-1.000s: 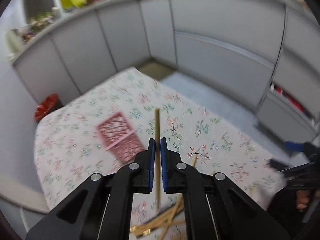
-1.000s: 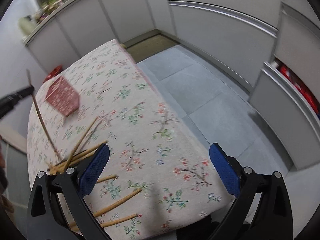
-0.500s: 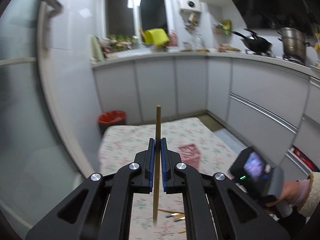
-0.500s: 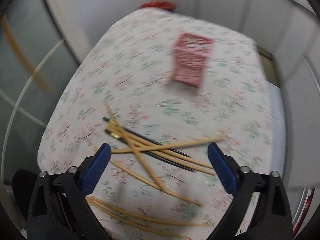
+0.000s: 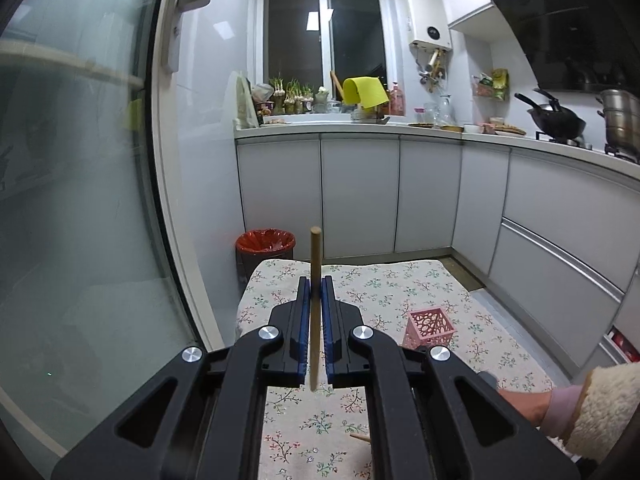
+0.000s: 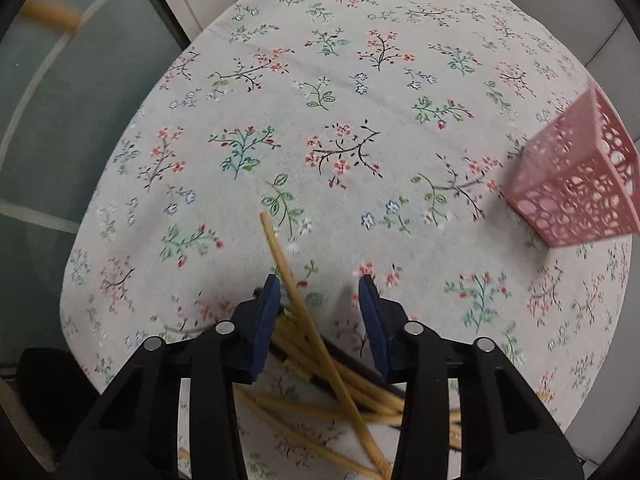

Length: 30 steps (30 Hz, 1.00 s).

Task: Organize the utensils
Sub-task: 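Lift the chopstick upright with the left gripper while the right gripper approaches the pile, then carry the chopstick with the left gripper and drop it into the pink holder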

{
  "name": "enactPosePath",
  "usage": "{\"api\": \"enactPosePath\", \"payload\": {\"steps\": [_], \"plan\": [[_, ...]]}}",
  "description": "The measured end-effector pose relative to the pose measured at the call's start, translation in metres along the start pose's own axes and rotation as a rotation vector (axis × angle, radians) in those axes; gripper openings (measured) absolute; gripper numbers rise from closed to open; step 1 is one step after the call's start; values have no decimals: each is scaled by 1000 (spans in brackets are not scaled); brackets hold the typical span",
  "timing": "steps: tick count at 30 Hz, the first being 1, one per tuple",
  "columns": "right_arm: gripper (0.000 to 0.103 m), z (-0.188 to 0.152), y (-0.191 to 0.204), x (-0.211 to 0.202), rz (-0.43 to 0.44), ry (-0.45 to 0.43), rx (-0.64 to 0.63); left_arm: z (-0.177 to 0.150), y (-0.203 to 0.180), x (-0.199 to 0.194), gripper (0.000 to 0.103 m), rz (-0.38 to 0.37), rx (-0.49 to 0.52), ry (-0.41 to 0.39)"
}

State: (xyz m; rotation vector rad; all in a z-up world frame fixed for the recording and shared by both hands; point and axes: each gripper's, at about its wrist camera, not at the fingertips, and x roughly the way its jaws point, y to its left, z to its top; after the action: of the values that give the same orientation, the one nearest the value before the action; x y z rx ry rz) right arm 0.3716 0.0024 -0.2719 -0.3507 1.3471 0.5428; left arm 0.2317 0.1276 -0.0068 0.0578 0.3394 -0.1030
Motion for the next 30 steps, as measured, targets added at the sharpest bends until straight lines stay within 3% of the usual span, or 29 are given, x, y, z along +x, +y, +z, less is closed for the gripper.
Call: {"api": "enactPosePath", "payload": {"steps": [5,10,17,19,26,30], "plan": [[22,7,9,18,-1,23,-28,0,5,5,6,29,-25,4],[22,10,23,23,-47,14,-45,3,6,-1,6,47,-44,-12],[20,19,14,25,13,50,99,-4,8,-4,6,53,-56,-19],[7,21,9,26,9,49,120,-5,8,-4,6,50,-61,-18],[4,11,4,17,14,-48,191,-7,3,3,6,26,-58,8],[4,-7,0,-21,46,-163,224,-6,-3,2,6,-8,-62,17]]}}
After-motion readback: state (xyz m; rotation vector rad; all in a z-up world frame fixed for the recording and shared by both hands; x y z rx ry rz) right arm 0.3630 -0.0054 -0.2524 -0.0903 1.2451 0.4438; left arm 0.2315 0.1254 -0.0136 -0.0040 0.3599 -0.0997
